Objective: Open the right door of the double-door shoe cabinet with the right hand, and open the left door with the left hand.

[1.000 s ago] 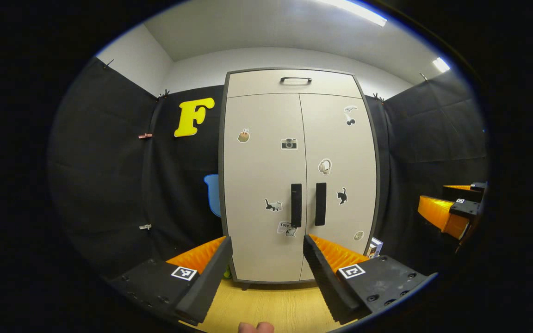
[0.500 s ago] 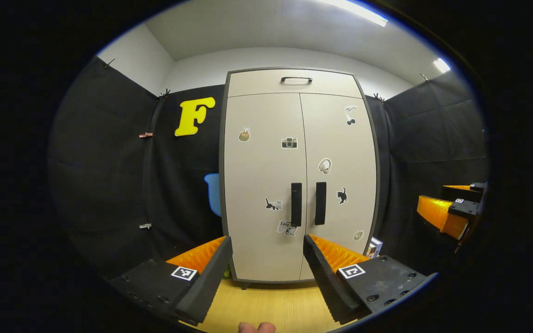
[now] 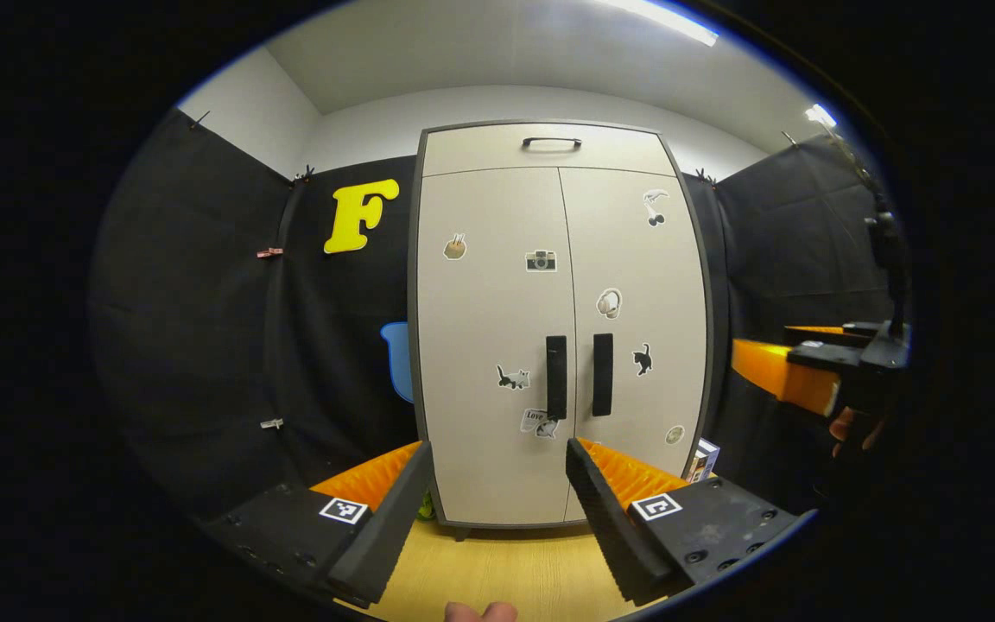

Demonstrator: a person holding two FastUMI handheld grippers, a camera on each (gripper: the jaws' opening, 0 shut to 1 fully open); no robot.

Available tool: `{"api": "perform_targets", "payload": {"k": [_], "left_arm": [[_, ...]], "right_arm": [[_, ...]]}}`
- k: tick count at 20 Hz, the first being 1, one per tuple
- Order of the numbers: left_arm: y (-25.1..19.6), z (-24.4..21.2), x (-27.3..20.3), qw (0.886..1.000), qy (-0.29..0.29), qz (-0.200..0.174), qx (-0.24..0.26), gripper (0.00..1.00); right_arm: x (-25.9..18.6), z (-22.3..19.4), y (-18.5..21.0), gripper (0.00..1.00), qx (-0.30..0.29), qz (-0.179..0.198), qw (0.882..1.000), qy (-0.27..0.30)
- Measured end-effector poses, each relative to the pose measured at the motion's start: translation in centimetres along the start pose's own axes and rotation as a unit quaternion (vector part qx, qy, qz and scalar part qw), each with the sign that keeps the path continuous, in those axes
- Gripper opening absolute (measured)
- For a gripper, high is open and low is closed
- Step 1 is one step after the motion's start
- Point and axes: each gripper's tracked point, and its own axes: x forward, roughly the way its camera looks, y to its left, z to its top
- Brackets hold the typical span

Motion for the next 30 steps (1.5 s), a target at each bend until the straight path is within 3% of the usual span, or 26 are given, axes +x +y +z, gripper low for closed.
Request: {"api": "perform_targets", "payload": {"k": [6, 15, 19, 22, 23, 24, 26, 29, 30], "left_arm": [[0.6, -1.1, 1.2, 1.0, 0.008, -0.005, -0.002, 0.95], [2.9, -3.4, 3.2, 1.0, 0.022, -0.005, -0.004, 0.95], [4.1, -4.4, 3.7, 0.999, 0.03, -0.001, -0.011, 0.95], [4.6, -4.8, 4.0, 0.999, 0.035, 0.002, -0.017, 0.95], [4.7, -5.0, 4.1, 0.999, 0.036, 0.002, -0.019, 0.95], [4.8, -5.0, 4.1, 0.999, 0.037, 0.002, -0.02, 0.95], [5.2, -5.2, 4.0, 0.999, 0.038, 0.004, -0.017, 0.95], [5.6, -5.3, 3.9, 0.999, 0.04, 0.008, -0.017, 0.95], [5.7, -5.3, 3.9, 0.999, 0.041, 0.01, -0.017, 0.95]], "right_arm": [[7.5, -1.8, 4.9, 0.98, 0.014, 0.031, 0.999, 0.005], [16.8, -6.5, 7.4, 0.97, 0.002, 0.02, 0.999, 0.028], [19.1, -8.7, 8.1, 0.89, 0.005, 0.024, 0.999, 0.046], [20.2, -10.2, 8.4, 0.69, 0.007, 0.021, 0.998, 0.059], [20.6, -10.5, 8.1, 0.69, 0.006, 0.012, 0.998, 0.062], [20.7, -10.6, 8.3, 0.55, 0.014, 0.016, 0.998, 0.062], [20.8, -10.5, 8.4, 0.37, 0.028, 0.012, 0.998, 0.053], [20.9, -10.5, 8.3, 0.37, 0.02, -0.004, 0.999, 0.05], [20.9, -10.5, 8.3, 0.32, 0.02, -0.01, 0.999, 0.049]]}}
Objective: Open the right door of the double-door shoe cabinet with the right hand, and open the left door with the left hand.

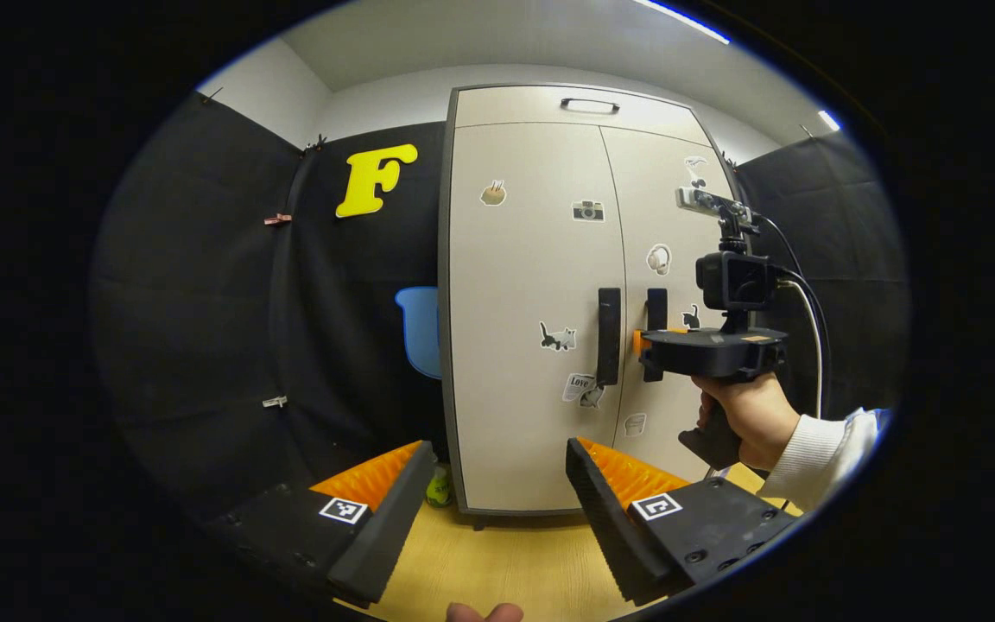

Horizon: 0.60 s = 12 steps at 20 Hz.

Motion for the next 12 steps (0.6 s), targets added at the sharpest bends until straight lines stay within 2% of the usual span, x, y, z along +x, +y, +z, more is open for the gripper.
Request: {"api": "perform_targets", "payload": {"k": [2, 5, 8, 12], "left_arm": [[0.4, 0.0, -0.3, 1.0, 0.0, 0.005, 0.001, 0.95], [0.8, 0.1, -1.1, 1.0, 0.0, 0.012, -0.002, 0.95], [1.0, 0.3, -2.0, 1.0, 0.0, 0.019, -0.004, 0.95], [0.7, 0.7, -2.6, 1.0, -0.003, 0.026, 0.002, 0.95]], "right_arm": [[0.1, 0.1, -0.2, 0.29, 0.004, -0.014, 1.0, -0.001], [0.0, -0.1, -0.1, 0.25, 0.01, -0.007, 1.0, 0.009], [-0.6, -0.1, -0.1, 0.14, 0.0, 0.007, 1.0, 0.014], [-2.2, 0.4, -0.1, 0.14, 0.014, 0.035, 0.999, 0.015]]}}
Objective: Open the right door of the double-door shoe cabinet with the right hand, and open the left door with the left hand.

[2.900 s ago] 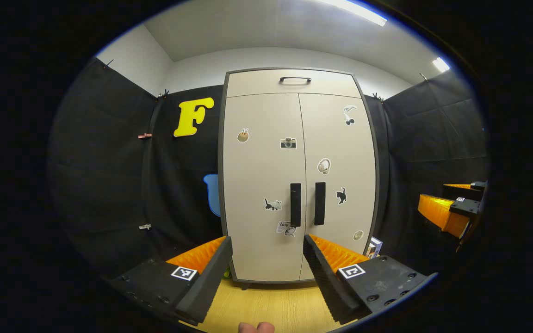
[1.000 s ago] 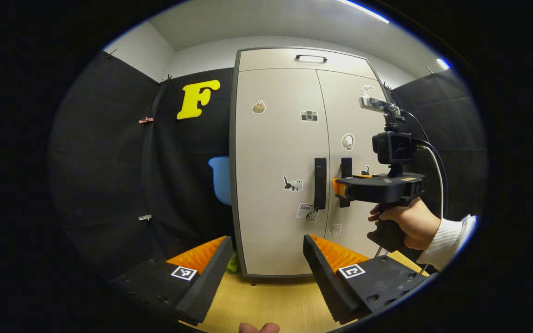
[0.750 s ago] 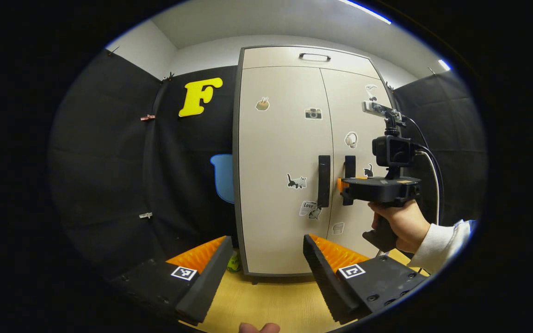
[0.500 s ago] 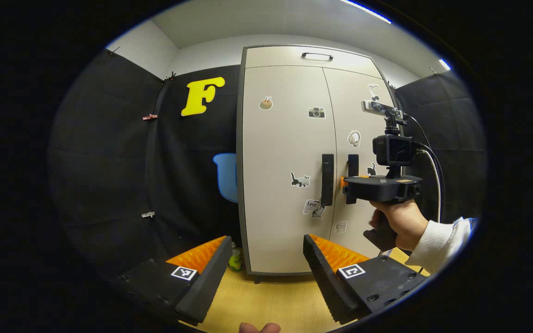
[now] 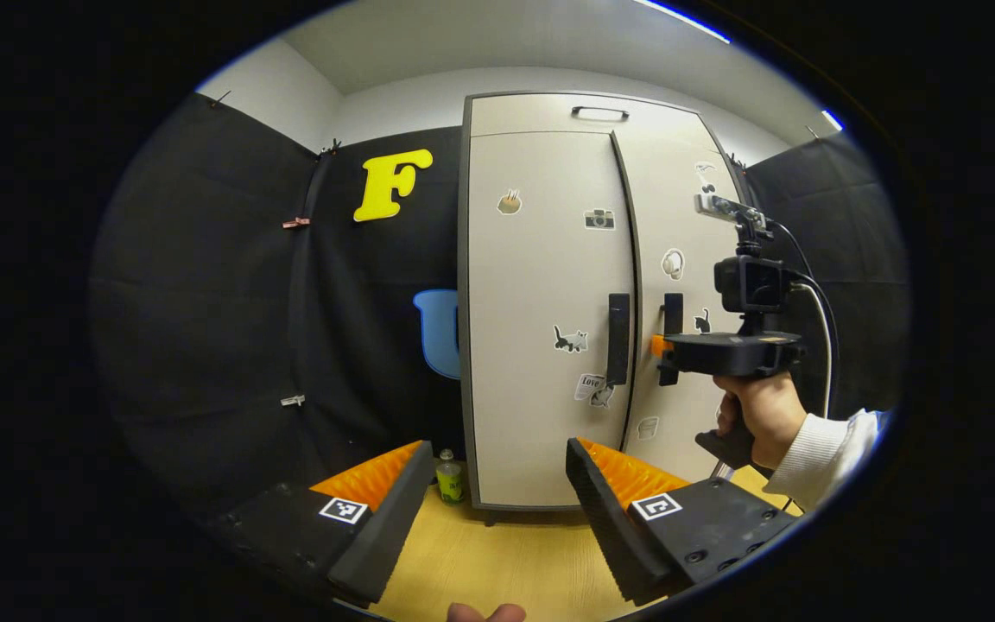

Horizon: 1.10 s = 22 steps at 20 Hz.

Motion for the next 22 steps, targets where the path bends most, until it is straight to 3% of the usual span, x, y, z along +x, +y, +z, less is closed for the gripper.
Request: {"api": "perform_targets", "payload": {"k": [11, 22], "left_arm": [[-3.8, 0.8, -1.9, 1.0, 0.0, -0.01, 0.009, 0.95], [-10.2, 1.0, -1.7, 0.999, 0.003, -0.05, 0.017, 0.95]], "right_arm": [[-4.6, 1.3, -1.9, 0.13, 0.03, 0.049, 0.998, 0.0], [-7.2, 1.2, -5.2, 0.13, 0.014, 0.022, 0.999, 0.018]]}}
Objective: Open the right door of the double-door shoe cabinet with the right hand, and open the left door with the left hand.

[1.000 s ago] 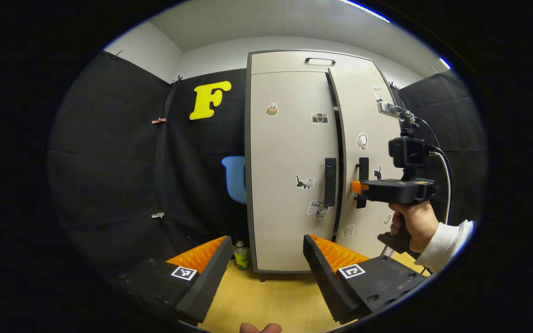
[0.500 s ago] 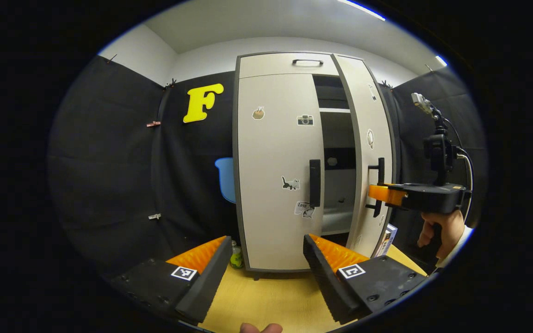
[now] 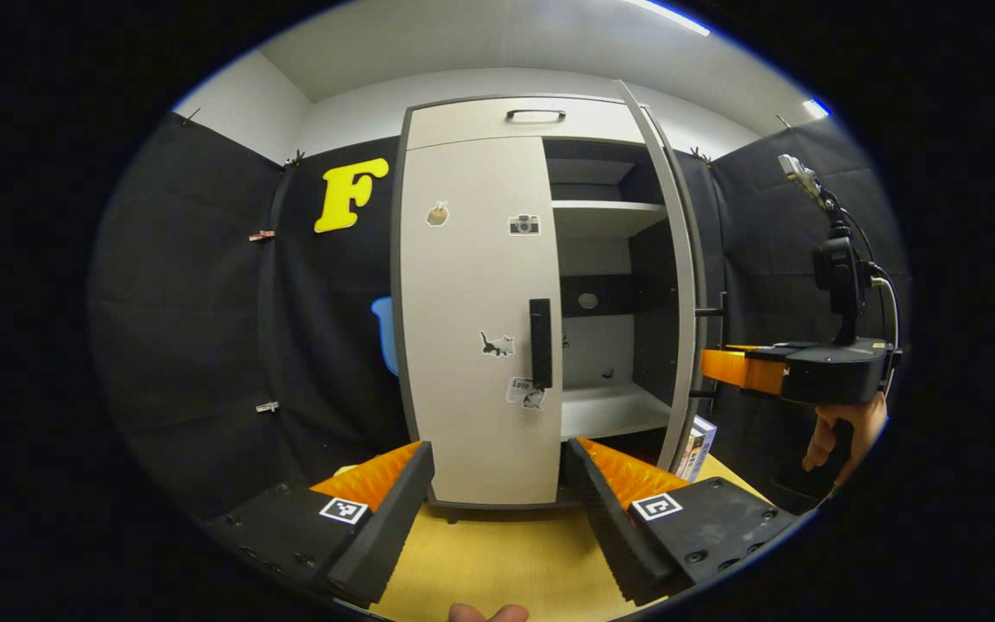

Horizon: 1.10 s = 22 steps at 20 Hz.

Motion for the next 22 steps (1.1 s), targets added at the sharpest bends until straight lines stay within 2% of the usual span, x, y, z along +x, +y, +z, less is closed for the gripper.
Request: {"api": "perform_targets", "payload": {"k": [6, 22], "left_arm": [[-2.7, 0.7, 0.8, 1.0, -0.007, -0.022, 0.005, 0.95], [-6.8, 1.0, 2.0, 0.999, -0.005, -0.049, 0.019, 0.95]], "right_arm": [[-0.8, 0.2, -1.4, 0.15, 0.001, -0.014, 1.0, -0.002], [-2.2, 0.4, -5.5, 0.14, 0.003, -0.058, 0.998, -0.002]]}}
